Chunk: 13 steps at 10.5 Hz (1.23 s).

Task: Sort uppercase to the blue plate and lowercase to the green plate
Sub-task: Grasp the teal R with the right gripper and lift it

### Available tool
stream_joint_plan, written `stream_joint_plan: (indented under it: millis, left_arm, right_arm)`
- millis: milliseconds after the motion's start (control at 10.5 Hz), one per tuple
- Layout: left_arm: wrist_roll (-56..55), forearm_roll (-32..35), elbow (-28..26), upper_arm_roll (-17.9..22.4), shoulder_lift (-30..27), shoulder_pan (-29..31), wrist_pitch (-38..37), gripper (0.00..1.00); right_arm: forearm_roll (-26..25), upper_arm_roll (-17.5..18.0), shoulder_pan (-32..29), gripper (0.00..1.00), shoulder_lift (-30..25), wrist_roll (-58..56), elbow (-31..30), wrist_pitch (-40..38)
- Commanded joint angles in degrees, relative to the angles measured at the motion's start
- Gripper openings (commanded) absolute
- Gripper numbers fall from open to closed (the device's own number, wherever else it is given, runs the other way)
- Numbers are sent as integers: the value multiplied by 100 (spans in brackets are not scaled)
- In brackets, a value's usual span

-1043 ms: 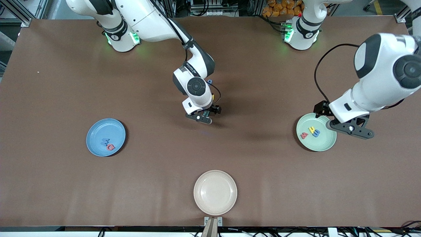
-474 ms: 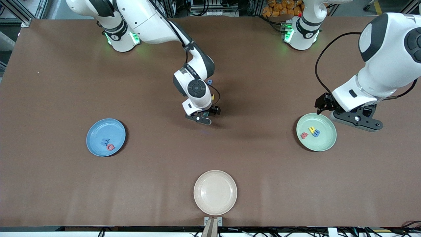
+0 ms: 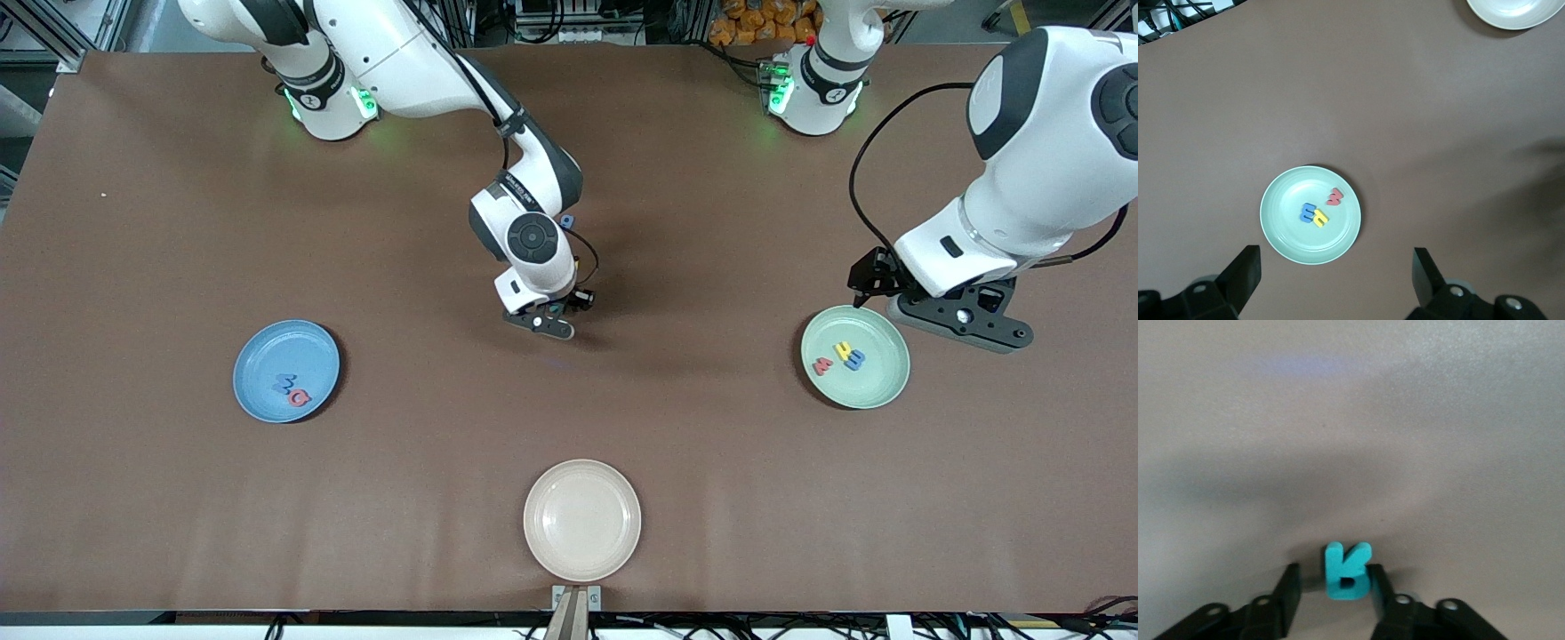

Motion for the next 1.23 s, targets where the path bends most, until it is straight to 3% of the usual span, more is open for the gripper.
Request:
stream_joint_plan:
  millis: [0, 284, 569, 948, 1138]
  left_arm:
    - [-34, -94, -13, -8, -103, 5, -85, 100]
    - [-322, -94, -39, -209, -216, -4, -189, 100]
    - [-1305, -85, -74, -885, -331, -4, -576, 100]
    - [-3176, 3, -345, -2245, -314, -4, -762, 100]
    - [-4028, 3, -635, -2861, -287, -39, -561, 100]
  right_arm:
    - [-243, -21, -4, 0, 59, 112, 34, -3]
    - [-244, -56, -74, 0, -64, 104, 34, -73]
    - [-226, -512, -310, 0, -371, -446, 78, -520]
    - [-235, -601, -1293, 0, -538, -2177, 61, -697]
    - [-235, -610, -1794, 0, -766, -3091, 34, -1153]
